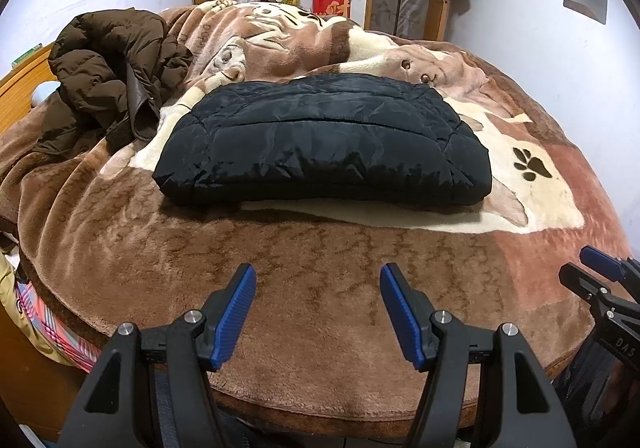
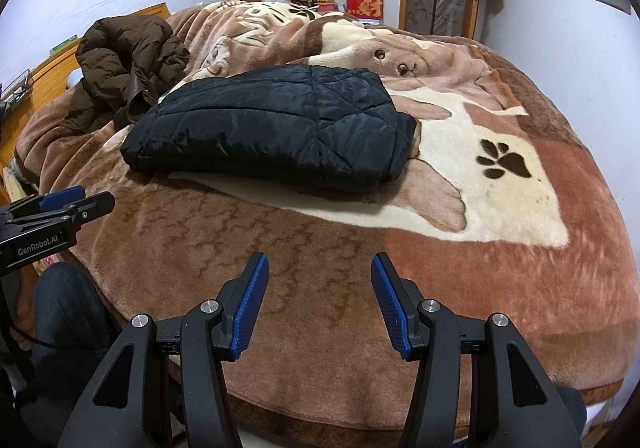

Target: Fold large clothes

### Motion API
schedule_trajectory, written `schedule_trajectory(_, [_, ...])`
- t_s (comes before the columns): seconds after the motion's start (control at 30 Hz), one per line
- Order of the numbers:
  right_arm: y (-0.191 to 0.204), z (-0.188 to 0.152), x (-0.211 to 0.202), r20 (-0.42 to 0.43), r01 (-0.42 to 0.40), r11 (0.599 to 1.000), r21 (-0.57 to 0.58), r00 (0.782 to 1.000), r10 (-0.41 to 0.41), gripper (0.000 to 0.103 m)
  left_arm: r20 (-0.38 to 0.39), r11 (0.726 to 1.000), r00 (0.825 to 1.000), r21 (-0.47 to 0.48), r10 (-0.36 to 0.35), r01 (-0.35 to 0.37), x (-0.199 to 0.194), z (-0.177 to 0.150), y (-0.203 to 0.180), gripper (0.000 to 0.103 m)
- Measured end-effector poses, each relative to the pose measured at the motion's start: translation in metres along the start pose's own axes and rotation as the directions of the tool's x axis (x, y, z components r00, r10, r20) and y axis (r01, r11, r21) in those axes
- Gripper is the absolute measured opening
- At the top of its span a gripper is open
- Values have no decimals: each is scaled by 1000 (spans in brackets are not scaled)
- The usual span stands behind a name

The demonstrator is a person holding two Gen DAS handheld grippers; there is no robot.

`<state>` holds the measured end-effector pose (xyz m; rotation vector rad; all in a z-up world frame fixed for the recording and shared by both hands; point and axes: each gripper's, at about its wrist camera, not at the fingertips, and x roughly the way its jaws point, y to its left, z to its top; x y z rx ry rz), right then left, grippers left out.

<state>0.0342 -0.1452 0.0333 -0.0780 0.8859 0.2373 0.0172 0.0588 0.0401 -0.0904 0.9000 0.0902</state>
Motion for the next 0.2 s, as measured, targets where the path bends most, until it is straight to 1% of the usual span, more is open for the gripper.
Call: schedule_trajectory(0.2, [-1, 0, 0, -2, -2, 1000, -2, 1000, 2, 54, 2, 1000, 1000, -7, 3, -3, 0, 1, 0, 67])
